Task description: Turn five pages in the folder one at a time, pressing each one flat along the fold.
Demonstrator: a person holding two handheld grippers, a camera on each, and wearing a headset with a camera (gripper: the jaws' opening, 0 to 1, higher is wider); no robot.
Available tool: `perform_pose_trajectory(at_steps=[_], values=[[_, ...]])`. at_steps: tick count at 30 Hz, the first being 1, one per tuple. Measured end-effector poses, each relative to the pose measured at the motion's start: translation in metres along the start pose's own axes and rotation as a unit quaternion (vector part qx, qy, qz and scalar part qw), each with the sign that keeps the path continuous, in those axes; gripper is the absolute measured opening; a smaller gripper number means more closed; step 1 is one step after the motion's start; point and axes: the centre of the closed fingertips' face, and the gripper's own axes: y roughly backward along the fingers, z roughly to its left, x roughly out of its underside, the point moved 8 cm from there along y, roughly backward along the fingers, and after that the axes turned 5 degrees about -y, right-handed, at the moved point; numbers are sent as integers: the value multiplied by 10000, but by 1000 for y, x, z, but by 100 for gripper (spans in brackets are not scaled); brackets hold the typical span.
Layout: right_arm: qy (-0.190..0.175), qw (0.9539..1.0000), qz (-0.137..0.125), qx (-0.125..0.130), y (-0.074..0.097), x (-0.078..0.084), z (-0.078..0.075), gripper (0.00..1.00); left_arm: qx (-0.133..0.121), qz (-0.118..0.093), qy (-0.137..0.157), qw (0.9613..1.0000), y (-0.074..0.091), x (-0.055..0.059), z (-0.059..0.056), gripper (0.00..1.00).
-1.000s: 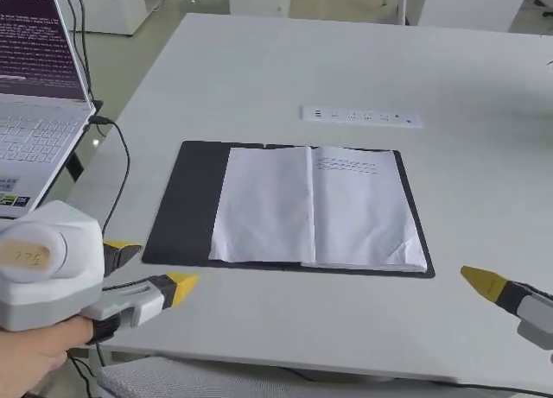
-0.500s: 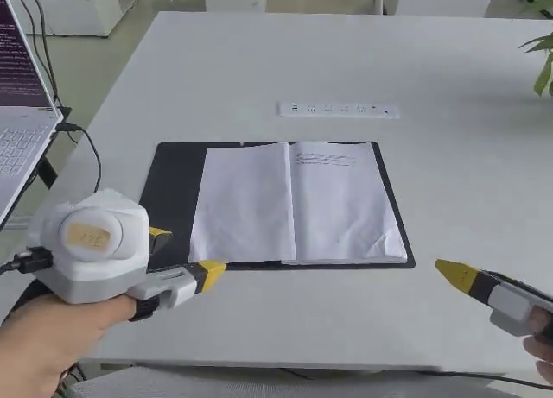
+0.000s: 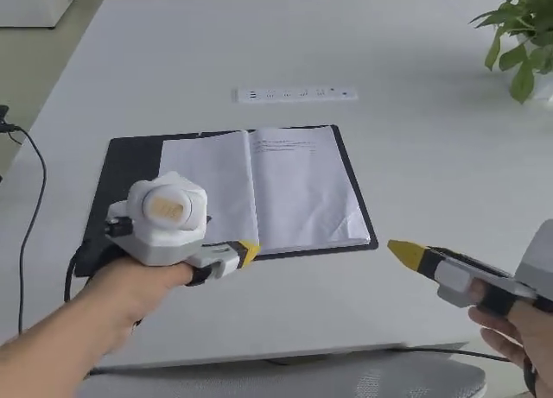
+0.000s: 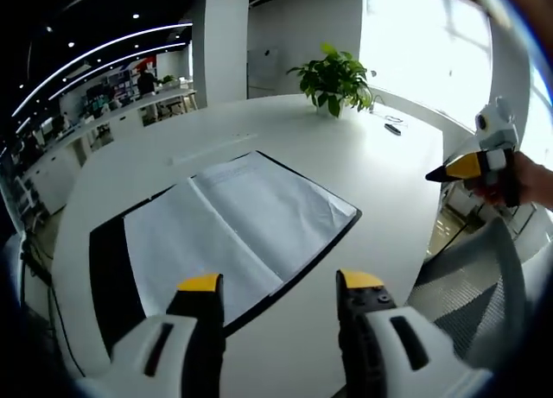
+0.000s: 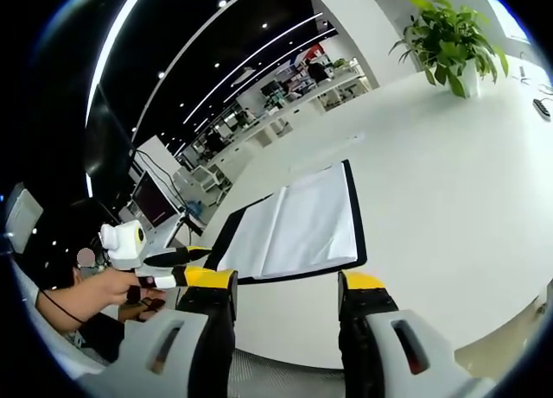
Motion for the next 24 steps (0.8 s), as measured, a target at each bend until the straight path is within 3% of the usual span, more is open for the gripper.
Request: perform_pose_trajectory(at_steps=[7,10,16,19,24], values=[[-59,10000,51,-18,-8,4,-6,45,1,-103,-141,9998,-50,-12,-11,52],[-161,9998,88,-21,-13,5,-8,45,6,-141,-42,9999,-73,-14,-15,54],[-253,9996,75,-68,-24,3,-16,44,14,-212,-180,9996,-111,-17,-29,56],[-273,9996,79,-64,-28,2,-19,44,-42,-212,-323,9992,-123,-17,-32,57],[-340,9994,40,-50,-34,1,-23,43,-116,-191,-260,9994,-138,-15,-33,56]])
